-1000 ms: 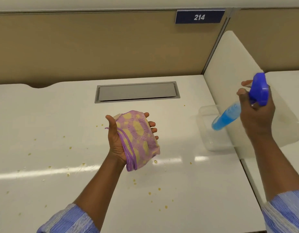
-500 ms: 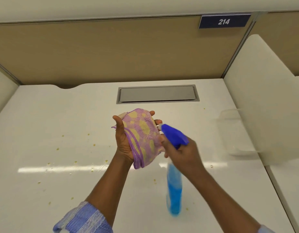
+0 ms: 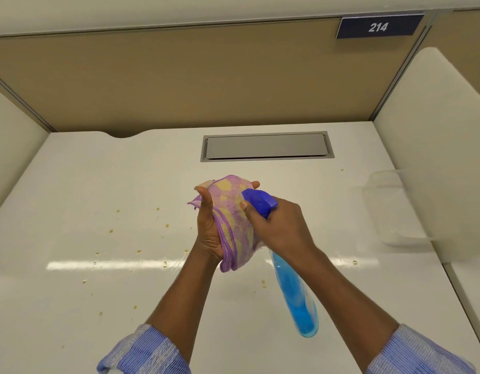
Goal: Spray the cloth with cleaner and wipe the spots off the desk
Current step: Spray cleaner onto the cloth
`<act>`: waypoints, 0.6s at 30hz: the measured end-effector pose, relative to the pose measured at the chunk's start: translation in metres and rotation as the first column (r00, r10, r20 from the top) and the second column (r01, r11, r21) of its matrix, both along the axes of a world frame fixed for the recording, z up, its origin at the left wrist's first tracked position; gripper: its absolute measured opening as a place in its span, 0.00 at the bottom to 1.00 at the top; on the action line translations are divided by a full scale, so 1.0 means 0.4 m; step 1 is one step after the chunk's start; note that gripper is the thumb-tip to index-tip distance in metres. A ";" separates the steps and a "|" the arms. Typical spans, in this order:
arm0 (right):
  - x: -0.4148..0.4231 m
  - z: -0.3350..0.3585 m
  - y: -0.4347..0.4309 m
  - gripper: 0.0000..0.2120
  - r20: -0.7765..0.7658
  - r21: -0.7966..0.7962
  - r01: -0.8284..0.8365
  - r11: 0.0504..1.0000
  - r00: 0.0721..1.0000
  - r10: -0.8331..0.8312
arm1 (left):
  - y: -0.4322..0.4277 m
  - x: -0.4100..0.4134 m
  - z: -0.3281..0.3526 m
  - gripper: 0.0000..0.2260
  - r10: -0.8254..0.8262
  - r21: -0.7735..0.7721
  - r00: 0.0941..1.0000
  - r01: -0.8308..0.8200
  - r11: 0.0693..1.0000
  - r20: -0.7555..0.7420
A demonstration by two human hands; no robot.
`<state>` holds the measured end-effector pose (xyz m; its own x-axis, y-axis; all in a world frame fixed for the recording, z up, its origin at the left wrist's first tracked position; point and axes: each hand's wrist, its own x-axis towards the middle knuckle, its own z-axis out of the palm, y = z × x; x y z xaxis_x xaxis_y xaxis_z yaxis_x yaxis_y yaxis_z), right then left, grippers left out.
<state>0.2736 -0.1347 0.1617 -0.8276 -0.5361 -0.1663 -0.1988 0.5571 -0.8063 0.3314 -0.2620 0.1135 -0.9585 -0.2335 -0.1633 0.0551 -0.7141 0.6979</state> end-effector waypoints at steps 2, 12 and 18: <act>0.020 -0.004 0.004 0.16 0.010 -0.020 -0.054 0.998 0.999 0.054 | -0.006 -0.002 -0.003 0.48 -0.021 0.005 1.000 0.021 1.000 0.002; 0.011 0.014 -0.006 0.15 0.053 0.019 -0.010 1.000 0.999 0.009 | 0.001 0.005 -0.008 0.47 -0.056 -0.026 0.995 0.059 0.998 0.080; -0.032 0.052 -0.044 0.16 0.004 0.141 -0.039 0.989 0.999 0.039 | 0.005 0.010 -0.024 0.51 -0.003 -0.099 0.979 0.024 0.995 0.205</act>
<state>0.2609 -0.1524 0.1823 -0.8061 -0.5394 -0.2436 -0.2216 0.6568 -0.7208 0.3354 -0.2598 0.1040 -0.9104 -0.2459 -0.3326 -0.1057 -0.6391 0.7618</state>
